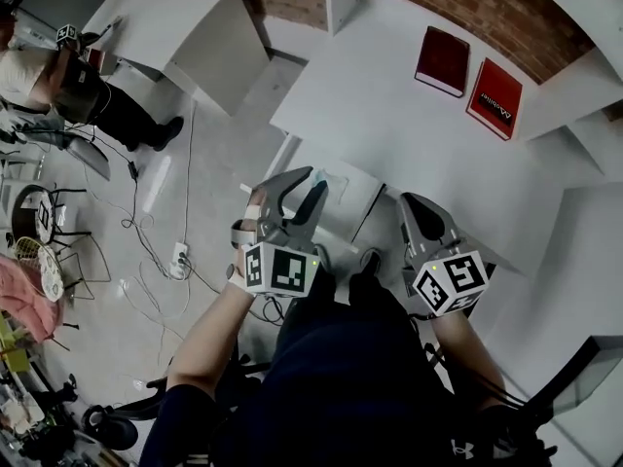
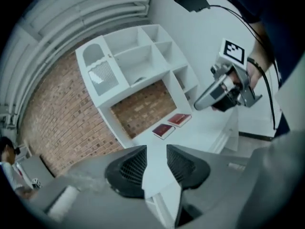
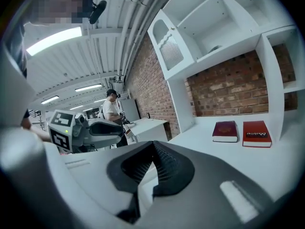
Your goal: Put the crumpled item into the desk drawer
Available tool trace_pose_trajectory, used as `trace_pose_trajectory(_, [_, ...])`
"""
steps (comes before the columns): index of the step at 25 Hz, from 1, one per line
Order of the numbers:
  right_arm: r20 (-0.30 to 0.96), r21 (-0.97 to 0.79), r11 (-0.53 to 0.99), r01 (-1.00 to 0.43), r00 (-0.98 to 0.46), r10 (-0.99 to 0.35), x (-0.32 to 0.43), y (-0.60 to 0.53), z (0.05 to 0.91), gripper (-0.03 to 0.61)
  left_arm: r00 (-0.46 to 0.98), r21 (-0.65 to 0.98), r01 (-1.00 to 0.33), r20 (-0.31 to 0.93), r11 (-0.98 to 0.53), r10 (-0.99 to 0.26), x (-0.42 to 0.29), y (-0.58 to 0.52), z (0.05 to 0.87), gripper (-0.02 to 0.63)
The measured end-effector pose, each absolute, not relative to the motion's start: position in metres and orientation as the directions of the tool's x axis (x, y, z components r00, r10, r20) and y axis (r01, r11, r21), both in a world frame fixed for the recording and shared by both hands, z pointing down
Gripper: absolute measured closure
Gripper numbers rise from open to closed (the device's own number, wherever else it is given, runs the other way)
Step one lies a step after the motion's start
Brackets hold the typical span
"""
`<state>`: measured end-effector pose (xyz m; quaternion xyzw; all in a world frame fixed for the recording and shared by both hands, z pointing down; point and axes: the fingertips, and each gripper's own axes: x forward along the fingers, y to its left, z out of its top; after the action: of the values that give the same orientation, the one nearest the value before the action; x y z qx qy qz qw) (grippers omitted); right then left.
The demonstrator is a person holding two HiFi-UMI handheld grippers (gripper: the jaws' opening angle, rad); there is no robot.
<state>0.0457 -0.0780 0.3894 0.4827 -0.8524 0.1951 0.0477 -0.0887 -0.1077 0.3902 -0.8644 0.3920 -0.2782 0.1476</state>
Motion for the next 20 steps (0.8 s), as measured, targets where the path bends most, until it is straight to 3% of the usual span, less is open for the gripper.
trace_pose_trajectory(9, [0.165, -0.22, 0.503, -0.836, -0.54, -0.825, 0.037, -0.074, 0.338, 0.577, 0.535, -0.284, -0.791, 0.108, -0.542, -0.838, -0.094, -0.083, 0.288, 0.507])
trace_pose_trajectory(20, [0.062, -0.203, 0.506, -0.838, -0.527, -0.847, 0.044, -0.073, 0.302, 0.577, 0.481, -0.094, -0.866, 0.106, -0.49, -0.87, -0.113, -0.071, 0.277, 0.566])
